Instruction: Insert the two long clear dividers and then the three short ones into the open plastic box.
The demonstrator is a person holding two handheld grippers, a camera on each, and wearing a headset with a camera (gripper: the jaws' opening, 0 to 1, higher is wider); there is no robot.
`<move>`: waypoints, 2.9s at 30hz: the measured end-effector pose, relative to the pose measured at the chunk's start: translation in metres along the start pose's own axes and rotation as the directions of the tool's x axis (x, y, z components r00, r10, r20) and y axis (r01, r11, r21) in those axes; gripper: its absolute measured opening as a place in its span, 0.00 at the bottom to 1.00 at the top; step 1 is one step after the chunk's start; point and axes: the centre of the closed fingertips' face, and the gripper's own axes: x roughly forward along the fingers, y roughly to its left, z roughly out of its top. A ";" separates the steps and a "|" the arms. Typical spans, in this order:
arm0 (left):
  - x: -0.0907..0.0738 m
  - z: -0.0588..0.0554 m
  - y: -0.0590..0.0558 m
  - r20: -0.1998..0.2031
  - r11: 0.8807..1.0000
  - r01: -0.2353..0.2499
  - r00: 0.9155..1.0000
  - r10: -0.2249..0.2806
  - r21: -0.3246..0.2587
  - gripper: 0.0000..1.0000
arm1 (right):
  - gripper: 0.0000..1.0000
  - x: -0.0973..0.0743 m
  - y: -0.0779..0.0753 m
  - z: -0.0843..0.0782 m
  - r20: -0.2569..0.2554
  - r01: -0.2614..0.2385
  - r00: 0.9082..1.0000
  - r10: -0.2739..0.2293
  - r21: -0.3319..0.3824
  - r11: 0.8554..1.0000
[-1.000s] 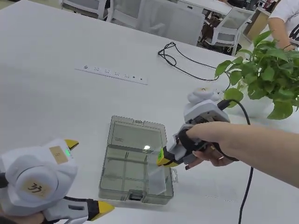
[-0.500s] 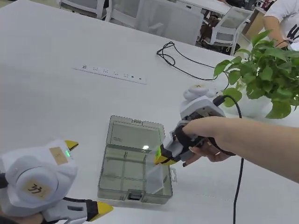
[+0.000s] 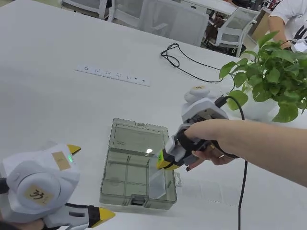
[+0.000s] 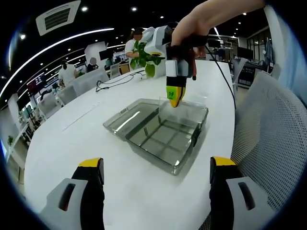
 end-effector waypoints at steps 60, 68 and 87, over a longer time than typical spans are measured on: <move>0.001 -0.003 -0.001 -0.008 1.000 0.006 1.000 -0.006 -0.001 0.91 | 0.05 0.026 0.003 0.001 0.013 0.162 0.987 -0.163 -0.228 0.960; 0.001 -0.004 -0.001 -0.011 1.000 0.008 1.000 -0.008 -0.001 0.91 | 0.11 0.026 0.006 0.000 0.020 0.129 0.991 -0.129 -0.247 0.960; 0.002 -0.005 -0.003 -0.018 1.000 0.015 1.000 -0.015 -0.002 0.91 | 0.61 0.030 0.022 0.005 0.097 0.030 0.995 -0.004 -0.265 0.964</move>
